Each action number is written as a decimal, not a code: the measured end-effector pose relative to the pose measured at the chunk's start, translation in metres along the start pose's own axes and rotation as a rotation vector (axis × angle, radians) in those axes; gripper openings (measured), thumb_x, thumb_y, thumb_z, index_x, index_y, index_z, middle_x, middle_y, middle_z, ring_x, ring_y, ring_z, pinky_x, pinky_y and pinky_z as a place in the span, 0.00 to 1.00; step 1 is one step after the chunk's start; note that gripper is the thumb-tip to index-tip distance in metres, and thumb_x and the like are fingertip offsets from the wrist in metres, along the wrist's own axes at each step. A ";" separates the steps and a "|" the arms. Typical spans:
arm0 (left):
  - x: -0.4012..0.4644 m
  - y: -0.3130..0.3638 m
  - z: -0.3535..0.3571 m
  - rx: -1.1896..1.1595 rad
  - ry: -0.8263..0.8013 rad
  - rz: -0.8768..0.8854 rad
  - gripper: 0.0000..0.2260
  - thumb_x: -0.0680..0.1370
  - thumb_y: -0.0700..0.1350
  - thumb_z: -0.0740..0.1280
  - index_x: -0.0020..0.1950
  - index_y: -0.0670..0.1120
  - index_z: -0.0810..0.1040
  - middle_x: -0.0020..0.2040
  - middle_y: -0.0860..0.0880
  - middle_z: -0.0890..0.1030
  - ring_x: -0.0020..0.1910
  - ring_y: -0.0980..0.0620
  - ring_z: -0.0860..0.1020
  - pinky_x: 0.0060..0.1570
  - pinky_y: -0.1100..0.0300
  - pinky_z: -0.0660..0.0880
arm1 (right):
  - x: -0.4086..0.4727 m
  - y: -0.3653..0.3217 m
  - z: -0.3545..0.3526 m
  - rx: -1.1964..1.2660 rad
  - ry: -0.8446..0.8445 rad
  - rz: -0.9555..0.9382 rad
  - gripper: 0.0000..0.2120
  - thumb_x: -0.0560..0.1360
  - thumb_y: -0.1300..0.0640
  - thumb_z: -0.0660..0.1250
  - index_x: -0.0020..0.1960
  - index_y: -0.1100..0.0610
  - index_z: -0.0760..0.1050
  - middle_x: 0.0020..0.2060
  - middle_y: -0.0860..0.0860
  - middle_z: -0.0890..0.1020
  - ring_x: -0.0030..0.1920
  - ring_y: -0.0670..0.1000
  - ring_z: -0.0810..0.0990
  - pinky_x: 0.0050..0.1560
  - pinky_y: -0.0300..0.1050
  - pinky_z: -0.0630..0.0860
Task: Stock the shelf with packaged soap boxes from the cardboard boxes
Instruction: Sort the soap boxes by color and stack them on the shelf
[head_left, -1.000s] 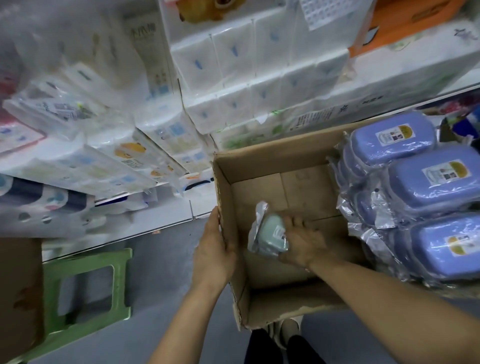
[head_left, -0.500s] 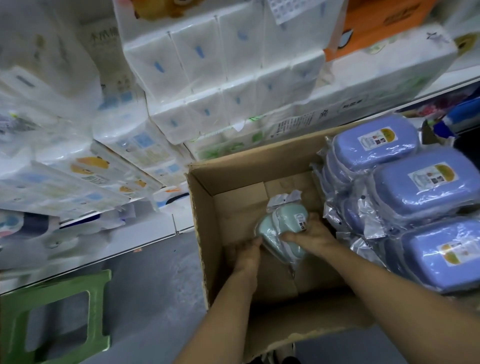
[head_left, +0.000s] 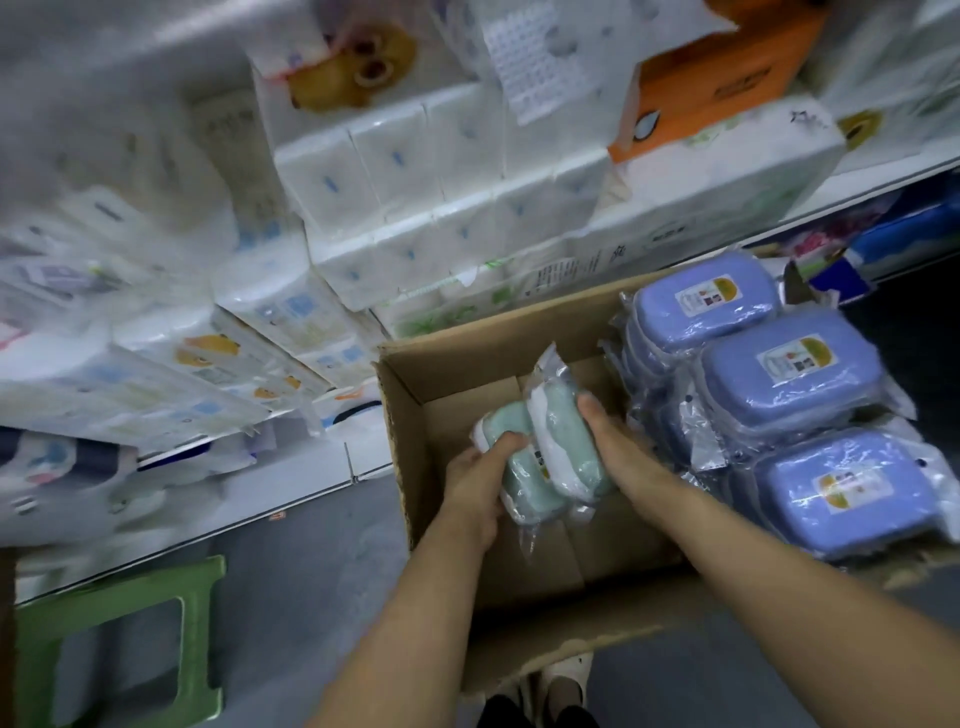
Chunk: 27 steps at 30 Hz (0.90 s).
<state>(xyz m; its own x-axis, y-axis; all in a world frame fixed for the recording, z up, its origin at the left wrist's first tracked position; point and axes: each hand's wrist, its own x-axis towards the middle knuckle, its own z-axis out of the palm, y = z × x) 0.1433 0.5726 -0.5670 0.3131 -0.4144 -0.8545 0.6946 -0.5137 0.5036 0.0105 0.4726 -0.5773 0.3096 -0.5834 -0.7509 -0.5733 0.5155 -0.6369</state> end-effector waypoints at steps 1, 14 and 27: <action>-0.013 0.009 -0.002 -0.011 -0.005 0.047 0.11 0.73 0.41 0.74 0.55 0.42 0.80 0.46 0.43 0.85 0.45 0.45 0.84 0.52 0.47 0.80 | -0.007 -0.011 -0.001 0.037 0.003 -0.010 0.41 0.65 0.21 0.59 0.66 0.49 0.74 0.60 0.49 0.79 0.59 0.52 0.78 0.66 0.53 0.71; -0.188 0.123 -0.024 0.194 -0.041 0.493 0.09 0.76 0.43 0.71 0.54 0.41 0.79 0.40 0.48 0.86 0.39 0.51 0.84 0.37 0.57 0.79 | -0.156 -0.197 -0.049 0.162 -0.322 -0.285 0.32 0.60 0.49 0.78 0.62 0.59 0.77 0.51 0.56 0.85 0.51 0.56 0.84 0.57 0.55 0.79; -0.339 0.207 -0.047 -0.051 -0.008 0.851 0.11 0.76 0.41 0.70 0.56 0.39 0.80 0.45 0.44 0.86 0.40 0.49 0.84 0.38 0.56 0.81 | -0.282 -0.331 -0.045 0.327 -0.456 -0.637 0.18 0.71 0.46 0.68 0.57 0.55 0.77 0.46 0.56 0.78 0.39 0.52 0.78 0.35 0.46 0.81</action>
<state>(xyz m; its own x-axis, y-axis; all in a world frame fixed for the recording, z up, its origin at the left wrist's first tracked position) 0.2115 0.6423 -0.1794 0.7371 -0.6497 -0.1860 0.2529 0.0099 0.9674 0.0785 0.4381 -0.1473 0.8148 -0.5499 -0.1837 0.0408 0.3705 -0.9279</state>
